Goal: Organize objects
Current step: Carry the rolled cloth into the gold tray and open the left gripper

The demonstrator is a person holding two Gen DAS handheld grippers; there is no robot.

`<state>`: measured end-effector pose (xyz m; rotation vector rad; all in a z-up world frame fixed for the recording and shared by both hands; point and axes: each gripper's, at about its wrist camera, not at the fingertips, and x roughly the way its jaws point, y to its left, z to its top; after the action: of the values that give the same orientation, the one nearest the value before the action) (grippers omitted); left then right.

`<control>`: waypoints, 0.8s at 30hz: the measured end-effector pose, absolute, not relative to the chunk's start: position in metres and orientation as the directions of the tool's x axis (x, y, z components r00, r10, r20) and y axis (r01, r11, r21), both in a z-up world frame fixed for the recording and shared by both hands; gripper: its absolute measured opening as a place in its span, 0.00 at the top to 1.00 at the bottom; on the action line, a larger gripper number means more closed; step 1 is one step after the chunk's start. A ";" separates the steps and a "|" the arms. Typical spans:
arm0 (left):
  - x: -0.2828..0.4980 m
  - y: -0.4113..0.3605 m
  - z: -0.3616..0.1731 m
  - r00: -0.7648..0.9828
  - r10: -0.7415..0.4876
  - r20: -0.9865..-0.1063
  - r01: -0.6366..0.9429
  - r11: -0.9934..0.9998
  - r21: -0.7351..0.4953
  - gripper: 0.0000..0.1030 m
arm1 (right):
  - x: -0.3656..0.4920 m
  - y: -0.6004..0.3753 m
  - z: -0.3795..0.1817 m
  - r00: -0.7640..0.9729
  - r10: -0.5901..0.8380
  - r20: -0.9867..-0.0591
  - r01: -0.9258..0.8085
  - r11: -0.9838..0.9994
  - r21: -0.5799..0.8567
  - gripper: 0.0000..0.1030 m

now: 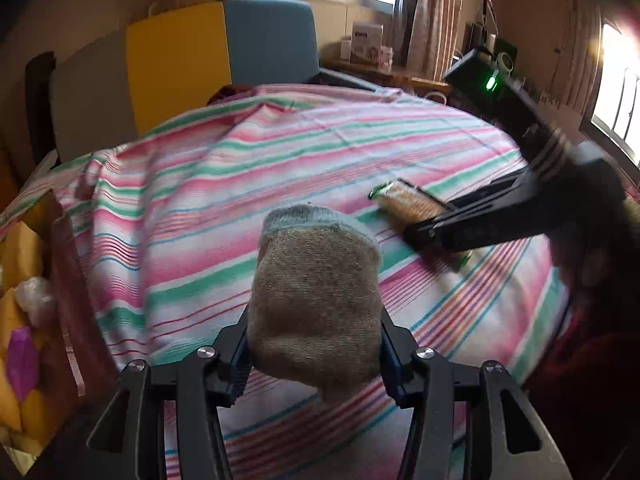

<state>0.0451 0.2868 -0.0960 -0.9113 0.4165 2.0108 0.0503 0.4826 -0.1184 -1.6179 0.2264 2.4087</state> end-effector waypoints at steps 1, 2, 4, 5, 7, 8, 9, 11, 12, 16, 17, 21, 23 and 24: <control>0.046 0.283 -0.092 -0.360 0.580 -0.730 -0.820 -0.570 -0.048 0.48 | 0.050 0.482 -0.118 -0.364 0.107 -0.925 -0.272 -0.962 -0.005 0.49; 0.047 0.279 -0.086 -0.364 0.586 -0.724 -0.818 -0.572 -0.052 0.48 | 0.050 0.482 -0.118 -0.365 0.109 -0.924 -0.271 -0.963 -0.007 0.49; 0.047 0.272 -0.076 -0.371 0.595 -0.713 -0.812 -0.580 -0.061 0.48 | 0.051 0.479 -0.119 -0.367 0.115 -0.923 -0.271 -0.963 -0.012 0.49; 0.048 0.268 -0.072 -0.372 0.601 -0.707 -0.810 -0.582 -0.068 0.48 | 0.051 0.479 -0.118 -0.368 0.118 -0.923 -0.269 -0.963 -0.015 0.49; 0.047 0.259 -0.061 -0.382 0.612 -0.692 -0.801 -0.593 -0.083 0.48 | 0.051 0.479 -0.118 -0.368 0.121 -0.922 -0.268 -0.963 -0.019 0.49; 0.046 0.254 -0.055 -0.391 0.614 -0.686 -0.793 -0.603 -0.088 0.48 | 0.051 0.479 -0.117 -0.369 0.121 -0.922 -0.268 -0.963 -0.019 0.49; 0.044 0.248 -0.050 -0.397 0.617 -0.680 -0.784 -0.613 -0.098 0.48 | 0.051 0.479 -0.117 -0.369 0.122 -0.921 -0.267 -0.963 -0.021 0.49; 0.040 0.236 -0.041 -0.410 0.618 -0.671 -0.763 -0.636 -0.119 0.48 | 0.050 0.479 -0.117 -0.369 0.123 -0.921 -0.265 -0.964 -0.023 0.49; 0.036 0.227 -0.035 -0.422 0.613 -0.668 -0.746 -0.653 -0.128 0.48 | 0.050 0.479 -0.117 -0.370 0.124 -0.921 -0.265 -0.964 -0.024 0.49; 0.025 0.197 -0.020 -0.479 0.577 -0.661 -0.681 -0.720 -0.135 0.48 | 0.051 0.478 -0.117 -0.370 0.128 -0.920 -0.264 -0.964 -0.027 0.49; 0.022 0.188 -0.018 -0.493 0.567 -0.660 -0.665 -0.735 -0.134 0.48 | 0.050 0.478 -0.117 -0.371 0.129 -0.920 -0.264 -0.964 -0.029 0.49; 0.009 0.156 -0.009 -0.553 0.519 -0.652 -0.595 -0.793 -0.127 0.48 | 0.050 0.476 -0.116 -0.372 0.135 -0.919 -0.263 -0.964 -0.035 0.49; 0.003 0.138 -0.005 -0.586 0.485 -0.649 -0.555 -0.824 -0.115 0.48 | 0.050 0.475 -0.115 -0.371 0.140 -0.918 -0.261 -0.964 -0.041 0.49; 0.000 0.129 -0.003 -0.601 0.465 -0.650 -0.531 -0.840 -0.110 0.48 | 0.049 0.474 -0.115 -0.371 0.140 -0.918 -0.261 -0.964 -0.042 0.49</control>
<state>0.0005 0.1286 -0.0026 -0.9362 0.1263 2.3974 0.0493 0.4744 -0.1150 -1.5981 0.1611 2.4119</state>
